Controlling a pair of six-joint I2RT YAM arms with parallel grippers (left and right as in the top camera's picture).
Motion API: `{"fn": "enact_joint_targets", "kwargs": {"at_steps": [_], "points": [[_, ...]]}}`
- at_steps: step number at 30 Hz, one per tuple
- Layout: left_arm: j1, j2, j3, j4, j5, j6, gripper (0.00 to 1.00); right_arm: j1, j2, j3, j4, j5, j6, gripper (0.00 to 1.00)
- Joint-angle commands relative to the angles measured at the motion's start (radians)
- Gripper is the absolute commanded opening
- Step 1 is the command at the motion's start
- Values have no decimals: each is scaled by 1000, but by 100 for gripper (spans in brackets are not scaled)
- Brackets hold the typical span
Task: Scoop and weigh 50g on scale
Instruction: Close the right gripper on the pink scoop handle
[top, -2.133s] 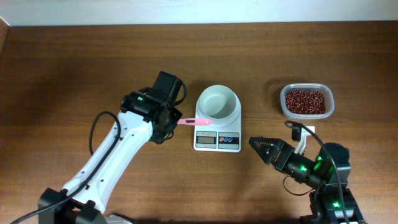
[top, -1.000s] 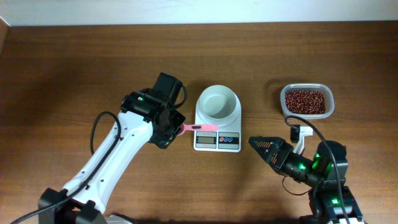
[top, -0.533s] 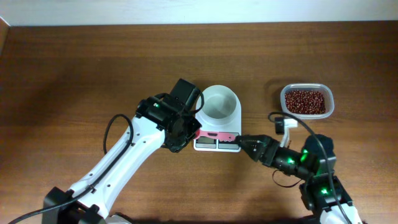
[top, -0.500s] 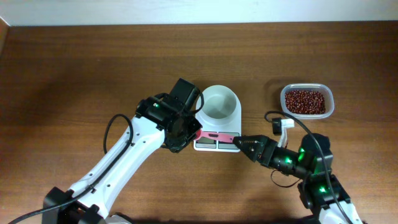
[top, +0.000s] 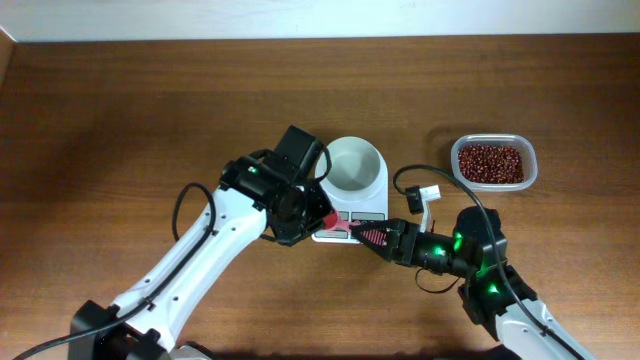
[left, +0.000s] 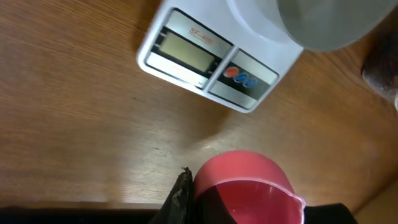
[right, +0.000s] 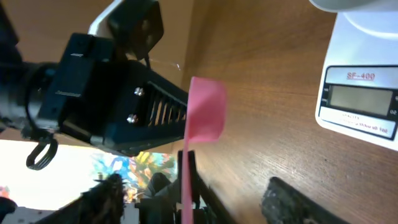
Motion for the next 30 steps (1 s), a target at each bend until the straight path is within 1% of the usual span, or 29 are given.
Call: {"fn": "enact_joint_targets", "kwargs": {"at_steps": [1,3,5,8,11,14,18,20,22,25,30], "points": [[-31,11,-7,17,15,-6,0,7,5,17,7,19,29,57],[-43,11,-7,17,-10,-54,0,7,5,17,7,15,29,50],[-50,11,-7,19,-19,-59,0,7,5,17,7,11,29,45],[-50,11,-7,19,-19,-59,0,8,5,17,7,6,29,31],[-50,11,-7,21,-20,-59,0,7,5,17,7,3,44,28],[-50,11,-7,21,-19,-59,0,7,5,17,7,3,47,22],[-50,11,-7,21,-19,-59,0,7,5,17,7,4,51,17],[-50,11,-7,21,-19,-59,0,7,5,17,8,5,51,17],[-50,11,-7,19,-19,-59,0,7,5,17,8,10,51,22],[-55,11,-7,13,-19,-59,0,6,5,17,8,19,51,22],[-72,11,-7,13,-33,-59,0,5,5,17,31,18,89,8]]}}
